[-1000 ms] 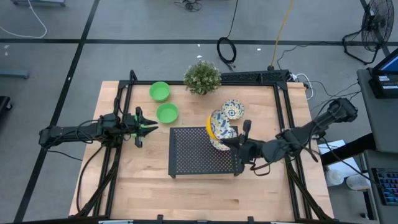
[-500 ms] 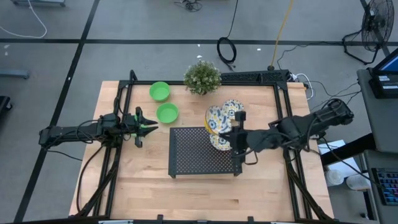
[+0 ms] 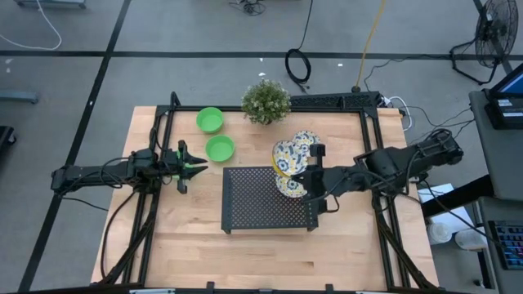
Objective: Pick & Place Mini bowls
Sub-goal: Stack the right white patterned bowl on top of the white patterned bowl on the shelf
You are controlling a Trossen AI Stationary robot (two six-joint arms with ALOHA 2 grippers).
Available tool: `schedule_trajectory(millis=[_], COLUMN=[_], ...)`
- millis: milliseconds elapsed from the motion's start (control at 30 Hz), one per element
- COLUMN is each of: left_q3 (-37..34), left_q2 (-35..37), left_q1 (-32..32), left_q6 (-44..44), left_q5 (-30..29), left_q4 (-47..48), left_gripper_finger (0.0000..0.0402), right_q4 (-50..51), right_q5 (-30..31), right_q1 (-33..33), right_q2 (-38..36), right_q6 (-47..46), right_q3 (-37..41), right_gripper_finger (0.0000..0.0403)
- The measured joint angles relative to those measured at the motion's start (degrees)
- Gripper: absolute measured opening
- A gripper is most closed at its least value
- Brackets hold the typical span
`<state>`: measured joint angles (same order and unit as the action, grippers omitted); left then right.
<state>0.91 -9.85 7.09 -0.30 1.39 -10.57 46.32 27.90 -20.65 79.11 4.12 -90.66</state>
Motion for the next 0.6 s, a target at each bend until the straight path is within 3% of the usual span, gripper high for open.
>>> schedule_trajectory(millis=[400, 600], left_q3=[0.0, 0.0], left_q2=[0.0, 0.0], left_q1=[0.0, 0.0], left_q6=[0.0, 0.0], left_q5=[0.0, 0.0], left_q4=[0.0, 0.0], left_gripper_finger=[0.0099, 0.0099], right_q4=[19.8, 23.8], right_q5=[-1.1, -1.2], right_q1=[1.6, 1.6], right_q2=[13.3, 17.1], right_q6=[-0.6, -2.2], right_q3=[-18.0, -19.7], right_gripper_finger=[0.0000, 0.0000])
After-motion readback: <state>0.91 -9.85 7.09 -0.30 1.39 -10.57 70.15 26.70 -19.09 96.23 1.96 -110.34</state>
